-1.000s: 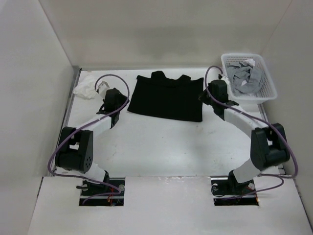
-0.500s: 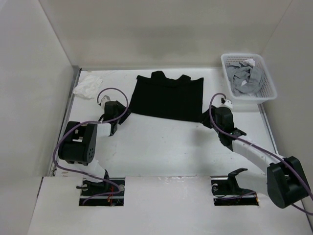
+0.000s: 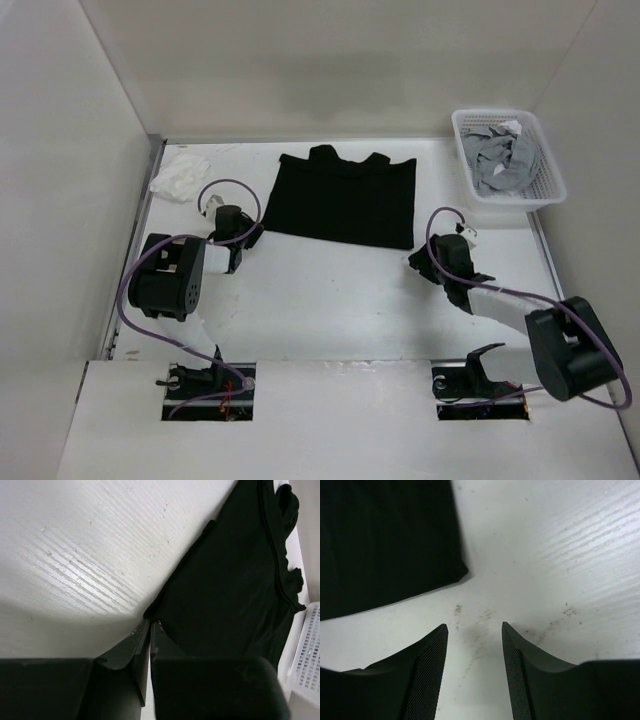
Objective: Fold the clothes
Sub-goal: Fold the tank top
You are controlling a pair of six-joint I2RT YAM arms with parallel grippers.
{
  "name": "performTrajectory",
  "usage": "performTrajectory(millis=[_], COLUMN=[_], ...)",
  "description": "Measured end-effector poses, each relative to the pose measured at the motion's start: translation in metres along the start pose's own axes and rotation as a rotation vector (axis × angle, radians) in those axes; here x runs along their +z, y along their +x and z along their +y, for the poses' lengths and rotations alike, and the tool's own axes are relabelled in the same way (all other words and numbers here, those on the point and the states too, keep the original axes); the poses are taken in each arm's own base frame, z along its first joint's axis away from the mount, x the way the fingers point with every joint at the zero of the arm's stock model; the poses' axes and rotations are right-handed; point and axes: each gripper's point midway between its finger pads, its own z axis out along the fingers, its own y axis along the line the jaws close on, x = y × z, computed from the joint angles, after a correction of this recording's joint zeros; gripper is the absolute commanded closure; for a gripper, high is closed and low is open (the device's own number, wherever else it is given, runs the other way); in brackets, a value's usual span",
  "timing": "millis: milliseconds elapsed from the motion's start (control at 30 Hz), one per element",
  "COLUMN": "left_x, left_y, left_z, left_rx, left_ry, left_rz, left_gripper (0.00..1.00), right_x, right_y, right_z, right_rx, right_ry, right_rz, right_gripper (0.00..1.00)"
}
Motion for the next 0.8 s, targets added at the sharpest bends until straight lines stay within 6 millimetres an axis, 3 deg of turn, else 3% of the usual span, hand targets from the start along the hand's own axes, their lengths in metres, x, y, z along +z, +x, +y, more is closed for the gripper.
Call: performTrajectory(millis=[133, 433, 600, 800], left_x=[-0.006, -0.056, -0.062, -0.063], left_y=[0.000, -0.004, -0.002, -0.001], left_z=[0.007, 0.050, 0.054, 0.053], left_rx=[-0.014, -0.076, -0.077, -0.073], left_ry=[-0.005, -0.037, -0.046, -0.041], left_rz=[-0.016, -0.057, -0.046, -0.039], left_gripper=[1.00, 1.00, 1.00, 0.99], right_x=[0.016, 0.024, 0.026, 0.030], right_y=[0.003, 0.006, 0.009, 0.018], right_z=[0.004, 0.027, 0.028, 0.027], right_rx=[0.023, 0.081, 0.109, 0.132], right_ry=[0.016, -0.058, -0.061, -0.056], right_rz=[0.020, 0.012, 0.022, 0.050], right_gripper=[0.47, 0.50, 0.64, 0.64])
